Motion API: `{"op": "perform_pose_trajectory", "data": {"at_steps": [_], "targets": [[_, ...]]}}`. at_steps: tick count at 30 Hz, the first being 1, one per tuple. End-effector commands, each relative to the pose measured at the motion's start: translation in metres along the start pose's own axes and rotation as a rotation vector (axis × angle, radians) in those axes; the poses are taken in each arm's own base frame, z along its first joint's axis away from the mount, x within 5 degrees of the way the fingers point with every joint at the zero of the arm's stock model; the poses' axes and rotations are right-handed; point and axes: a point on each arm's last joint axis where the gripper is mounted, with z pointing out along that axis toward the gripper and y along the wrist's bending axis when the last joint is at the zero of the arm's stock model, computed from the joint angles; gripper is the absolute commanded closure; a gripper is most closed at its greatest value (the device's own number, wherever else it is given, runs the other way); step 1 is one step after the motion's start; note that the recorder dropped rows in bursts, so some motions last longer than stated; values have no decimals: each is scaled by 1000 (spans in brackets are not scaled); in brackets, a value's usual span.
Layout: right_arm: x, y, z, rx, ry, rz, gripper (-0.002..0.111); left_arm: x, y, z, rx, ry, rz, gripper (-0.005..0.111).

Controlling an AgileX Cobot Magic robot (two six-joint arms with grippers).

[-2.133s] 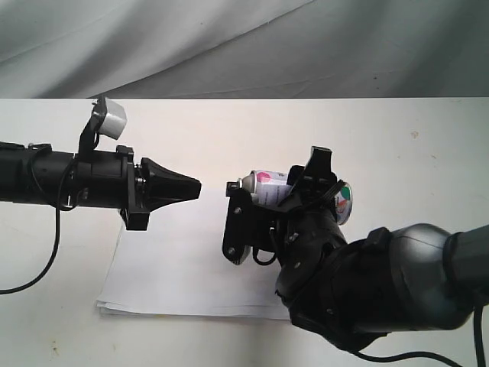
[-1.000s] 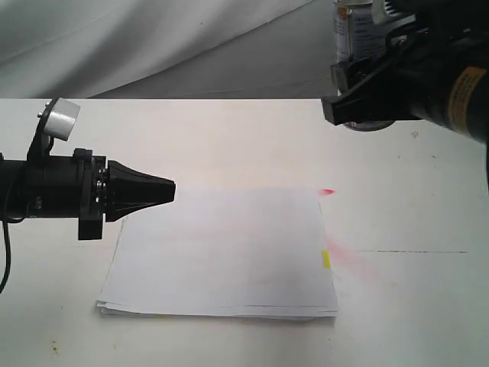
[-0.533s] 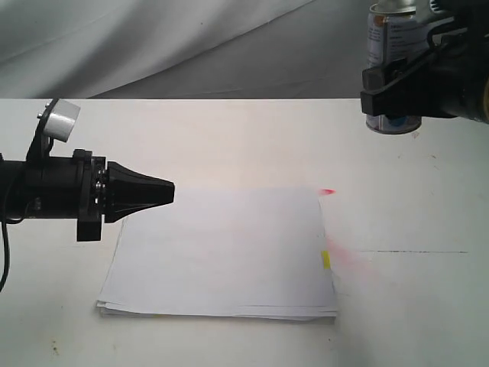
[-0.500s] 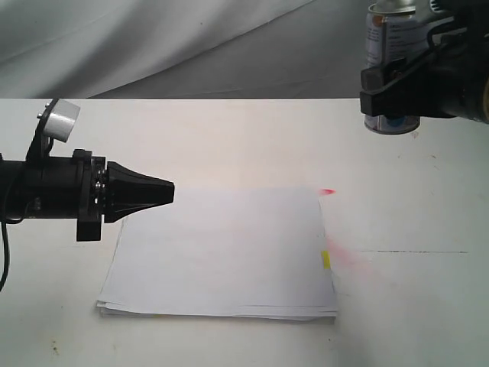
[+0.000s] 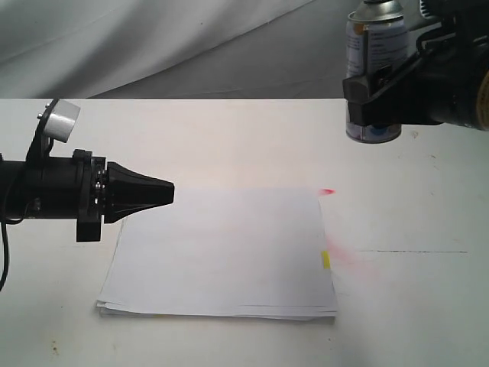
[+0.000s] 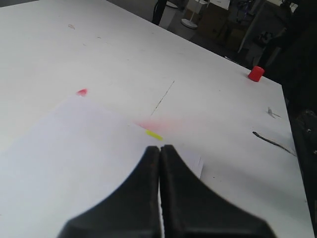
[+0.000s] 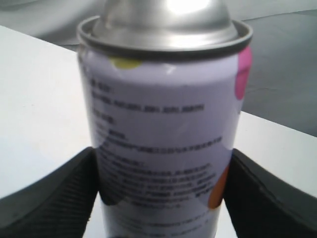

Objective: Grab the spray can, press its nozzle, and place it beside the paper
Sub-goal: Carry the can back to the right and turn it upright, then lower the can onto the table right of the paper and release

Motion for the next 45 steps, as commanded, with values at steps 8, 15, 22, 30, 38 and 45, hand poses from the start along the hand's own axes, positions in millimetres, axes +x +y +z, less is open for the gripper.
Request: {"op": "perform_pose_trajectory", "data": {"at_steps": [8,15,22,30,38,45], "targets": [[-5,5,-3,-59,-15,-8,108,-2,-3,-1,9,-13,8,107],[-3,1,-3,-31,-88,5,108,-2,-3,-1,9,-13,8,107],[17,6,0,-42,-196,-127,108,-2,-3,-1,9,-13,8,107],[49,-4,24,70,-266,-6,108,-2,-3,-1,9,-13,8,107],[96,-5,60,99,-229,49,108,-2,-3,-1,9,-13,8,107],[130,-7,85,132,-213,74,108,-2,-3,-1,9,-13,8,107]]}}
